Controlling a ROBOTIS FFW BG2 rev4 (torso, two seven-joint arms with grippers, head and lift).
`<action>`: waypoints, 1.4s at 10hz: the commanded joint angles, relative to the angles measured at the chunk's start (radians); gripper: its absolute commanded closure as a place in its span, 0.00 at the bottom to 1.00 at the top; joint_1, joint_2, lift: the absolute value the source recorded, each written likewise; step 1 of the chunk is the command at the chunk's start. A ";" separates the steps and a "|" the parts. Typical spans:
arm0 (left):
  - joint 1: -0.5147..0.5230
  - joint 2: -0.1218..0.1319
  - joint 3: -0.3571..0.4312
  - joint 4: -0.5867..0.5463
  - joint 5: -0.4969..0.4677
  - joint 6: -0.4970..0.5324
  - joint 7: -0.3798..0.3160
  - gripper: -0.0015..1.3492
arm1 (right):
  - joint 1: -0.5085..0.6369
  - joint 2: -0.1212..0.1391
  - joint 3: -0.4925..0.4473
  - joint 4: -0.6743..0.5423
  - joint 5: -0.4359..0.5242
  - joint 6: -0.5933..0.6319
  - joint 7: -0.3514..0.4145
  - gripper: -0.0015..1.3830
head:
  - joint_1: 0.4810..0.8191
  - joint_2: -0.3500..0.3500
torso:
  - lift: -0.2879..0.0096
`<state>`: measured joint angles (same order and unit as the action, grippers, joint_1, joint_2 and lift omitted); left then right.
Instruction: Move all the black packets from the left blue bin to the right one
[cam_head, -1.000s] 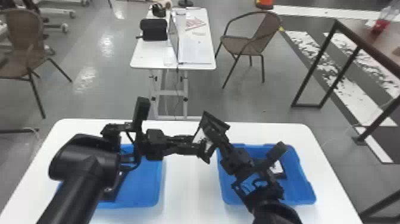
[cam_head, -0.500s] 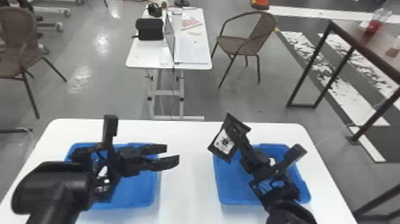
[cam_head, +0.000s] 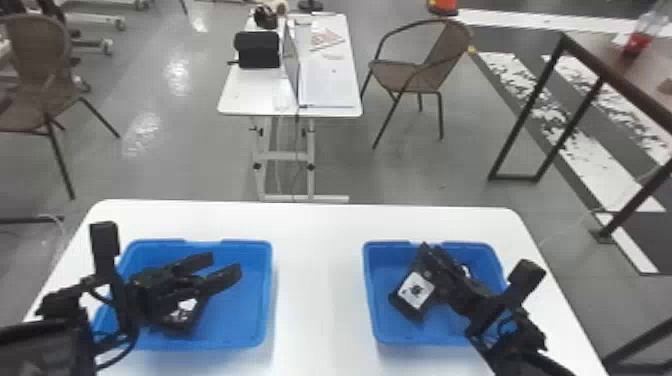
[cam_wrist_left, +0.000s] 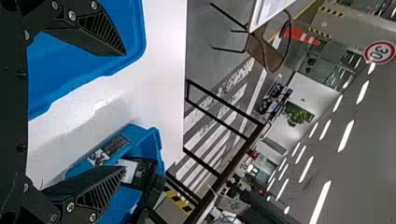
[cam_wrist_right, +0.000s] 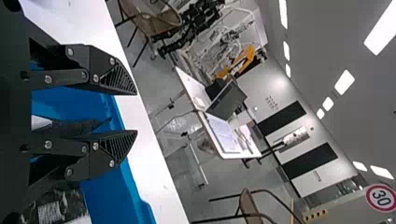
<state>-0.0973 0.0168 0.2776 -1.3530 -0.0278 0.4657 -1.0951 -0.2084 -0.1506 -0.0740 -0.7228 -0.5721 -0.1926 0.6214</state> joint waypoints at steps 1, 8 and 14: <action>0.019 0.000 0.040 -0.024 -0.009 0.008 0.015 0.14 | 0.001 0.014 -0.062 -0.006 0.020 -0.038 -0.020 0.02 | 0.63 0.34 | 0.97; 0.039 -0.019 0.146 -0.195 -0.359 0.234 0.156 0.14 | 0.265 0.128 -0.113 -0.455 -0.068 -0.044 -0.022 0.20 | 0.63 0.50 | 0.97; -0.113 0.146 -0.011 0.025 -0.478 0.211 0.166 0.15 | 0.276 0.137 -0.072 -0.435 -0.092 -0.042 -0.020 0.20 | 0.63 0.61 | 0.97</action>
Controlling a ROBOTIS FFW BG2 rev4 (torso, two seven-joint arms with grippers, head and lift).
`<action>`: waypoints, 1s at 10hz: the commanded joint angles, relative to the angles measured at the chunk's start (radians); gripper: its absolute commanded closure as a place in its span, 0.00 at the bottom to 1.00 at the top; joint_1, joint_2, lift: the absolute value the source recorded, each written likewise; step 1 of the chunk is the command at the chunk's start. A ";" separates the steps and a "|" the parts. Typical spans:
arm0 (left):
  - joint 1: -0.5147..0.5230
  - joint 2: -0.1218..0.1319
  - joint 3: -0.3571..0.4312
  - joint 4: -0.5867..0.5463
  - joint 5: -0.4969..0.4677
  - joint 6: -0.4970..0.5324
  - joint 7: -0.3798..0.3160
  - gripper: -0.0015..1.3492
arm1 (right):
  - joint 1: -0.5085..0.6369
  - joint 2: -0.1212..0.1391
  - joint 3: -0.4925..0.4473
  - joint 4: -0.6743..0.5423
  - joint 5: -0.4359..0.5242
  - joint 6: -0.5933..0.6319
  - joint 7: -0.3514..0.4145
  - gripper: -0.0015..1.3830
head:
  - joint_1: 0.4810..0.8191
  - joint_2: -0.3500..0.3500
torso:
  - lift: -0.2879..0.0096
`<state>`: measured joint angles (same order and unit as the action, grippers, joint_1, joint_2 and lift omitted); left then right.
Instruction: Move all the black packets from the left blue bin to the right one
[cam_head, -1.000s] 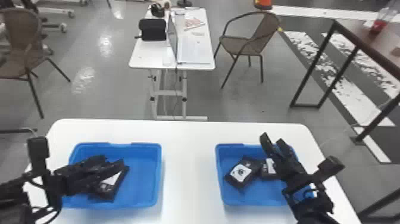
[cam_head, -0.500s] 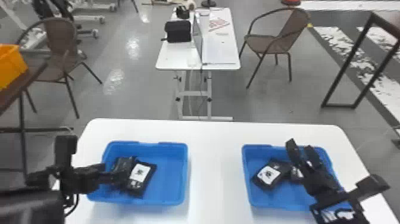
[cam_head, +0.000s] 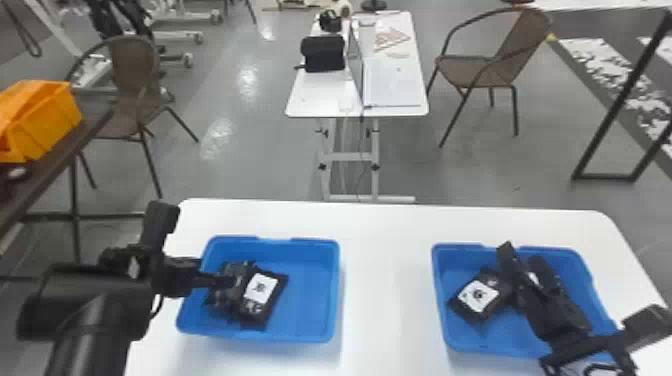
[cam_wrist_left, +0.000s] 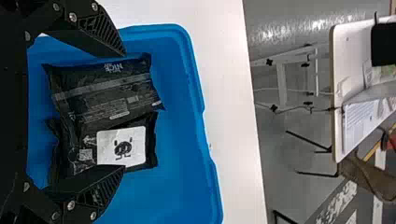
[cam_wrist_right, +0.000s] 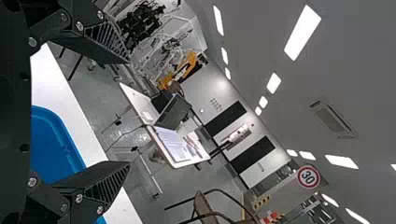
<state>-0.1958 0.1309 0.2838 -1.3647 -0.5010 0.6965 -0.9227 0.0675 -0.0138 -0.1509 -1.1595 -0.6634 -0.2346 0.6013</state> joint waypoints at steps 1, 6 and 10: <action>-0.024 0.056 -0.031 0.052 -0.076 -0.043 -0.053 0.15 | 0.000 0.000 0.005 0.001 -0.002 0.003 0.000 0.20 | 0.63 0.62 | 0.97; -0.175 0.053 -0.140 0.317 -0.427 -0.334 -0.205 0.15 | 0.005 0.009 0.008 0.009 -0.012 0.008 0.006 0.20 | 0.63 0.66 | 0.97; -0.202 0.045 -0.216 0.397 -0.537 -0.261 -0.208 0.17 | 0.002 0.011 0.010 0.015 -0.015 0.011 0.015 0.20 | 0.63 0.63 | 0.97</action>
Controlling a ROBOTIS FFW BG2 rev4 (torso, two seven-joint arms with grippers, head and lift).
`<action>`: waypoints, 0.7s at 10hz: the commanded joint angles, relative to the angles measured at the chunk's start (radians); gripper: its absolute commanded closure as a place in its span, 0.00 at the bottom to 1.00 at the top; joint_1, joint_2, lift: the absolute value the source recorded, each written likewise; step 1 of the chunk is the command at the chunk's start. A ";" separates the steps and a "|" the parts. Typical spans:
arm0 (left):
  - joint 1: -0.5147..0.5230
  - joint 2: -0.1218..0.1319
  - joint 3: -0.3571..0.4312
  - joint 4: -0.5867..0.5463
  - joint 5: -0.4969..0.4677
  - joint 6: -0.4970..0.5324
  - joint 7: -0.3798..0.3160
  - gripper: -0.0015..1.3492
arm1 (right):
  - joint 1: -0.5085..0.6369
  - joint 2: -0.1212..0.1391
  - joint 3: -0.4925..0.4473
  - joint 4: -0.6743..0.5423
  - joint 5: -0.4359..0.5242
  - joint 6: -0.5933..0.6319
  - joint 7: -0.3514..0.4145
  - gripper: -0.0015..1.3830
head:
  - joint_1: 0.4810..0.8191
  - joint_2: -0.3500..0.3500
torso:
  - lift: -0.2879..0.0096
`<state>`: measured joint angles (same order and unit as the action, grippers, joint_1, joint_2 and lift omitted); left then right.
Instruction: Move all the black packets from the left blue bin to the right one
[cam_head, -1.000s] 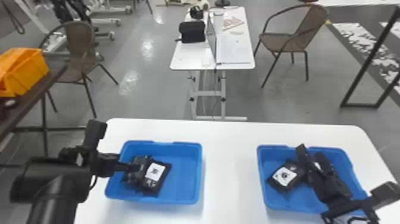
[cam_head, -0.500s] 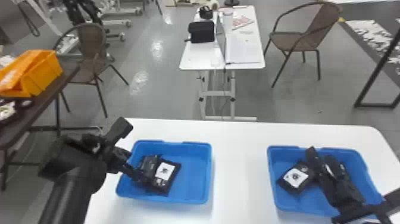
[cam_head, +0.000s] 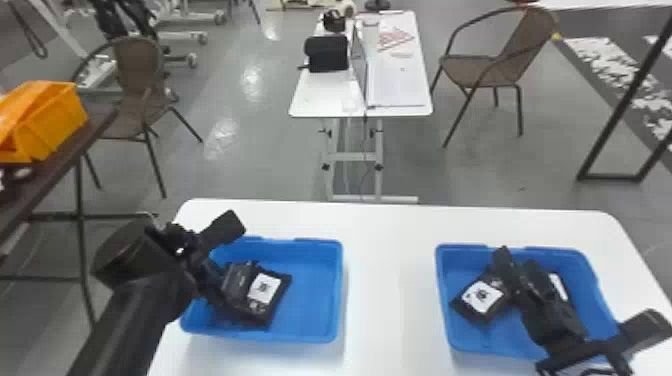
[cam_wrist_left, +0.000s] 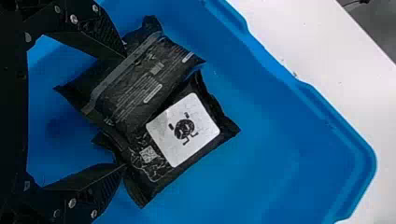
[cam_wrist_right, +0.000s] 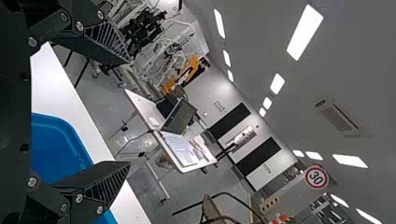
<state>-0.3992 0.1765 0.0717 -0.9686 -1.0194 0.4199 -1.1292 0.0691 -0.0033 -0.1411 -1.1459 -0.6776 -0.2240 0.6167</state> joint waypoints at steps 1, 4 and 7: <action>0.003 0.000 0.008 0.001 -0.045 0.027 0.005 0.19 | 0.002 0.003 0.000 0.005 0.000 0.000 0.003 0.20 | 0.63 0.64 | 0.97; 0.008 -0.009 0.017 0.019 -0.050 0.020 0.138 0.34 | 0.000 0.004 0.000 0.012 -0.008 0.000 0.020 0.20 | 0.63 0.68 | 0.97; 0.008 -0.043 0.031 0.065 -0.050 0.028 0.218 0.47 | -0.002 0.004 0.000 0.018 -0.010 0.002 0.035 0.20 | 0.63 0.69 | 0.97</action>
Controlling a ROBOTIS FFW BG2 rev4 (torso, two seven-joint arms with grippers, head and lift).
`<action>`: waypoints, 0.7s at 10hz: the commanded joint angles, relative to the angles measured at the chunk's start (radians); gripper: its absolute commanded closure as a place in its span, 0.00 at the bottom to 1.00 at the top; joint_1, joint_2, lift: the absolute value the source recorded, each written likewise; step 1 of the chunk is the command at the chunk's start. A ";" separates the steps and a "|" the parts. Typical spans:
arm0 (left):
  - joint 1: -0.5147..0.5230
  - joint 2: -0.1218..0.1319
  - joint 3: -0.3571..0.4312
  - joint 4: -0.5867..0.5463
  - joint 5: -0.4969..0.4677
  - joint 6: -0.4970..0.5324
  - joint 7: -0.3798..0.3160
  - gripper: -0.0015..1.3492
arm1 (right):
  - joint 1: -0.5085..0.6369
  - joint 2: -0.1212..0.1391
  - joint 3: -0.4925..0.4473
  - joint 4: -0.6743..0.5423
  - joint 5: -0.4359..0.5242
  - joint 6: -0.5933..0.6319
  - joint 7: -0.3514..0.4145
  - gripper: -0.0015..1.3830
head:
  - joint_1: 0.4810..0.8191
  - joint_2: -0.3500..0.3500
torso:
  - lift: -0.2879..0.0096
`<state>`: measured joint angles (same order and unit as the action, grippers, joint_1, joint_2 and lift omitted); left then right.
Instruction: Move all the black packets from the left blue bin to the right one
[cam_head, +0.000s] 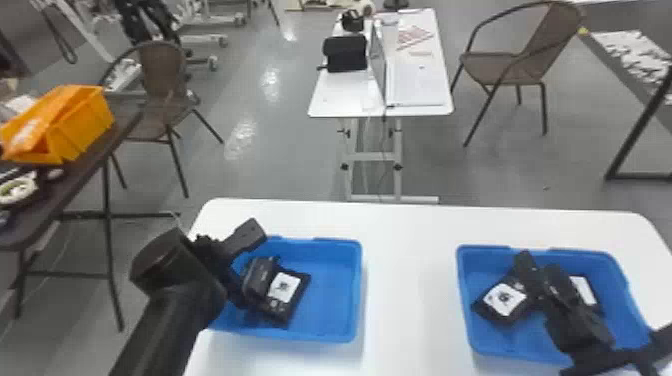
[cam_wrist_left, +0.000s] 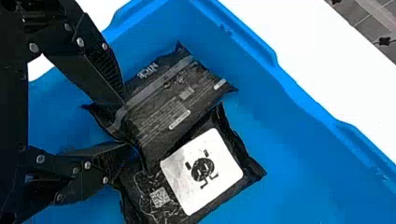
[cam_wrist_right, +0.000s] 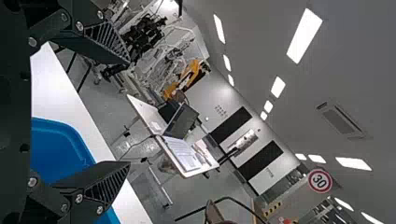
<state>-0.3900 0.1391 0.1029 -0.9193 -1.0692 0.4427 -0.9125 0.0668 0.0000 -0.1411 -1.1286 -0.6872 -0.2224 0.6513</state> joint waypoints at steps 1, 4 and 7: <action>-0.004 -0.016 0.012 0.045 0.000 0.025 0.015 0.53 | 0.001 0.001 0.000 0.003 -0.003 0.000 0.007 0.20 | 0.63 0.69 | 0.97; -0.010 -0.023 -0.012 0.054 0.000 0.059 0.011 0.87 | 0.007 0.001 0.000 0.006 -0.017 0.000 0.016 0.20 | 0.63 0.68 | 0.97; 0.005 -0.012 0.003 -0.009 0.058 -0.002 -0.026 0.90 | 0.010 0.001 0.000 0.007 -0.023 0.000 0.021 0.20 | 0.63 0.66 | 0.97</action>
<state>-0.3964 0.1250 0.1038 -0.9002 -1.0249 0.4452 -0.9391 0.0766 0.0000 -0.1411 -1.1211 -0.7099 -0.2224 0.6714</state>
